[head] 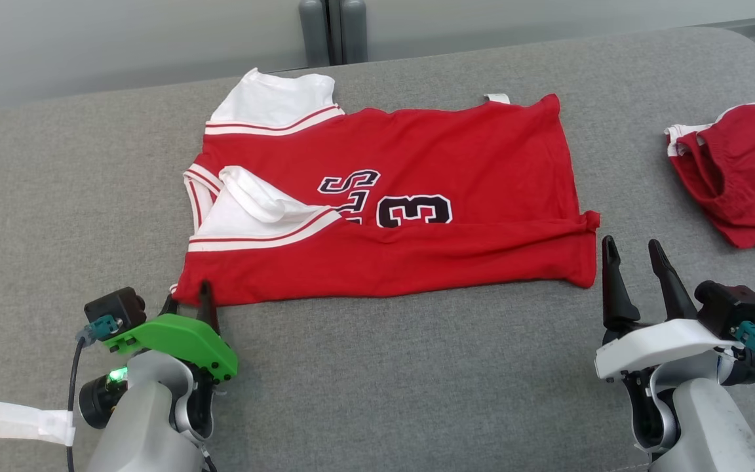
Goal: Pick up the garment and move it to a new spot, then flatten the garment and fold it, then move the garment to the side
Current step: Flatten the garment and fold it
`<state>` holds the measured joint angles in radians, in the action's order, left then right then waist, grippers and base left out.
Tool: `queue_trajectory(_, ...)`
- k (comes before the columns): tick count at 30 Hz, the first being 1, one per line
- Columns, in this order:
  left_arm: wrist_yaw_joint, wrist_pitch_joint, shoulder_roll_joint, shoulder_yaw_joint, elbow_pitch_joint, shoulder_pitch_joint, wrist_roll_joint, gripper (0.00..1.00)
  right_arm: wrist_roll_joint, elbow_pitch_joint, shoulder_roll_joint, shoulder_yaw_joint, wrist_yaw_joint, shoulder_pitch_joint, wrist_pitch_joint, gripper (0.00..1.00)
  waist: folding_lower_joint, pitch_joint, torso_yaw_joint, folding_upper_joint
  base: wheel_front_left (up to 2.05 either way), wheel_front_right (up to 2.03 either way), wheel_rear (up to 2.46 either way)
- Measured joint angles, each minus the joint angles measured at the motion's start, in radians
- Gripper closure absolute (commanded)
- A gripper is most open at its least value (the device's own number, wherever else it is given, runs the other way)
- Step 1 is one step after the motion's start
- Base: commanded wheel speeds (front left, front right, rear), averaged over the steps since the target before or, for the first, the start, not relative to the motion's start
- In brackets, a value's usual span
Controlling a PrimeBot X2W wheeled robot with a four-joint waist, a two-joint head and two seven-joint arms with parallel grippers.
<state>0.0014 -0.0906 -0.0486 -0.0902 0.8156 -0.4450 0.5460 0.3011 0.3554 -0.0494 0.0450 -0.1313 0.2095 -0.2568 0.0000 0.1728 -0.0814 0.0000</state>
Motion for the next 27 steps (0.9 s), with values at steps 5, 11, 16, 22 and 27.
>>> queue_trajectory(5,-0.001,-0.011,-0.002,0.0,0.047,-0.02,0.003,1.0,0.001,0.026,0.0,-0.004,0.0,0.0,0.032,0.0,0.0,0.005,-0.015,0.0,0.0,0.0,0.0)
queue_trajectory(11,-0.016,-0.057,-0.001,-0.002,0.066,-0.028,0.011,1.0,-0.012,0.117,-0.001,0.003,0.0,0.032,0.126,0.0,0.0,-0.002,-0.001,0.0,0.0,0.0,0.0)
queue_trajectory(16,-0.028,-0.078,0.0,-0.015,0.068,-0.027,0.016,1.0,-0.013,0.212,0.0,0.015,0.0,0.076,0.165,0.0,0.0,-0.008,0.025,0.0,0.0,0.0,0.0)
queue_trajectory(22,-0.032,-0.096,0.002,-0.037,0.065,-0.016,0.031,1.0,0.006,0.344,0.001,0.03,0.0,0.136,0.185,0.0,0.0,-0.016,0.057,0.0,0.0,0.0,0.0)
queue_trajectory(27,-0.028,-0.111,0.002,-0.047,0.064,-0.005,0.045,1.0,0.025,0.439,0.0,0.021,0.0,0.187,0.185,0.0,0.0,-0.025,0.071,0.0,0.0,0.0,0.0)
